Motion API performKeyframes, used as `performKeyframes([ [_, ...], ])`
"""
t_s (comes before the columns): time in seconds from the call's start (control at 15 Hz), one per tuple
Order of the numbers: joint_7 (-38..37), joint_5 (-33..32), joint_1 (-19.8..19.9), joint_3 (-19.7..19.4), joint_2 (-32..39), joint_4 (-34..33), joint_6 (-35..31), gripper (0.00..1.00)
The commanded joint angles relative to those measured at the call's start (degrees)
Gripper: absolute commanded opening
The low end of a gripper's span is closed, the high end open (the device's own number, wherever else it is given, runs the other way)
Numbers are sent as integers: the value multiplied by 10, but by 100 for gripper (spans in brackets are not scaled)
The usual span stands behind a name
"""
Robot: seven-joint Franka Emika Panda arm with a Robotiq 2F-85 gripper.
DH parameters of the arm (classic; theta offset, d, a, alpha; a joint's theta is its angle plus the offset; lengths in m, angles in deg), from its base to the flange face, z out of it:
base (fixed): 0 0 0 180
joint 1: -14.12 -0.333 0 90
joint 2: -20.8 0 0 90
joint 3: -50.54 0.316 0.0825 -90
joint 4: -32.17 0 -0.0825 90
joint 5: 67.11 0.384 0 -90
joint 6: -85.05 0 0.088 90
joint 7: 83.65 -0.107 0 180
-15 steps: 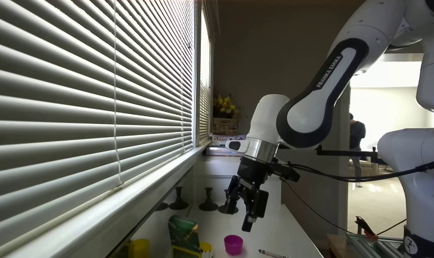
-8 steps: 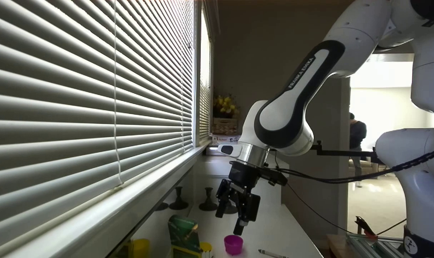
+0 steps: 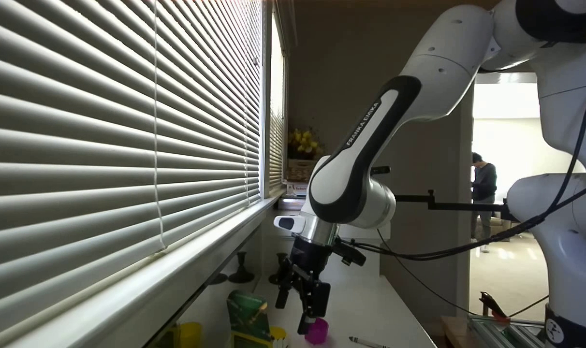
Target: Pick up the yellow cup and put it inside the purple cup
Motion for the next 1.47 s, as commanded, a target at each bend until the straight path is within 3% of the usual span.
performKeyframes([
  [0.0,38,46,15,23,59,-49,-5,100],
  [0.2,37,47,22,33,88,-69,-7,77],
  [0.33,32,43,27,36,103,-78,-9,70],
  [0.87,27,42,43,51,122,-95,-14,4],
  [1.2,37,34,39,60,67,-67,-45,2],
  [1.4,30,11,25,44,17,-29,-80,2],
])
